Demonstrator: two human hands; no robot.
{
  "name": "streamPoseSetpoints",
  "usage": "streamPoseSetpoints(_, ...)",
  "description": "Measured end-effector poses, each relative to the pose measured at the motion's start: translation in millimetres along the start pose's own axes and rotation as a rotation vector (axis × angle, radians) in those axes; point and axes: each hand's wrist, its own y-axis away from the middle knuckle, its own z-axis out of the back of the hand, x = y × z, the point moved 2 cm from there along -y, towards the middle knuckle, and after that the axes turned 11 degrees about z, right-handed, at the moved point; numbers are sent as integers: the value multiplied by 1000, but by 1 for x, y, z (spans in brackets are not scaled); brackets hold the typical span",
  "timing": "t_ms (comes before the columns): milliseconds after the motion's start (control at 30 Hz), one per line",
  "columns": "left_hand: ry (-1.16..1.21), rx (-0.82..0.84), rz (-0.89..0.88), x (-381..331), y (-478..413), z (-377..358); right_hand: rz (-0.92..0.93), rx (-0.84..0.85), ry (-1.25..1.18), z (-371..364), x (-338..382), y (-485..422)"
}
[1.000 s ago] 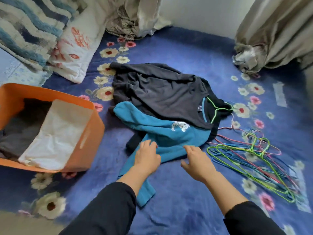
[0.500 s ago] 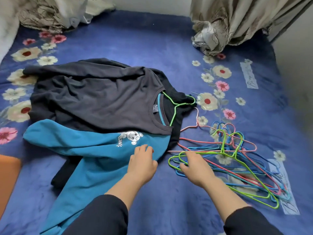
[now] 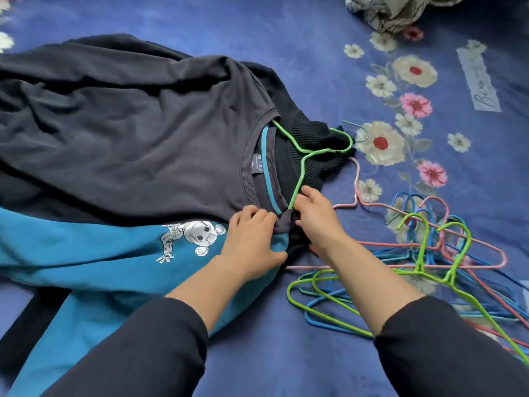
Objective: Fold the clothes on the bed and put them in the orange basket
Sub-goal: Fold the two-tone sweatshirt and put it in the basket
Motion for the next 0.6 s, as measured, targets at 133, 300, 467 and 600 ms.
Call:
streamPoseSetpoints(133, 101, -122, -58, -9, 33, -5, -67, -38, -44, -4, 3, 4)
streamPoseSetpoints(300, 238, -244, -84, 20, 92, 10, -75, -47, -47, -19, 22, 30)
streamPoseSetpoints(467, 236, -379, -259, 37, 152, 68, -148, -107, -199, -26, 74, 70)
streamPoseSetpoints(600, 251, -527, -342, 48, 192, 119, -125, -126, -283, -25, 128, 91)
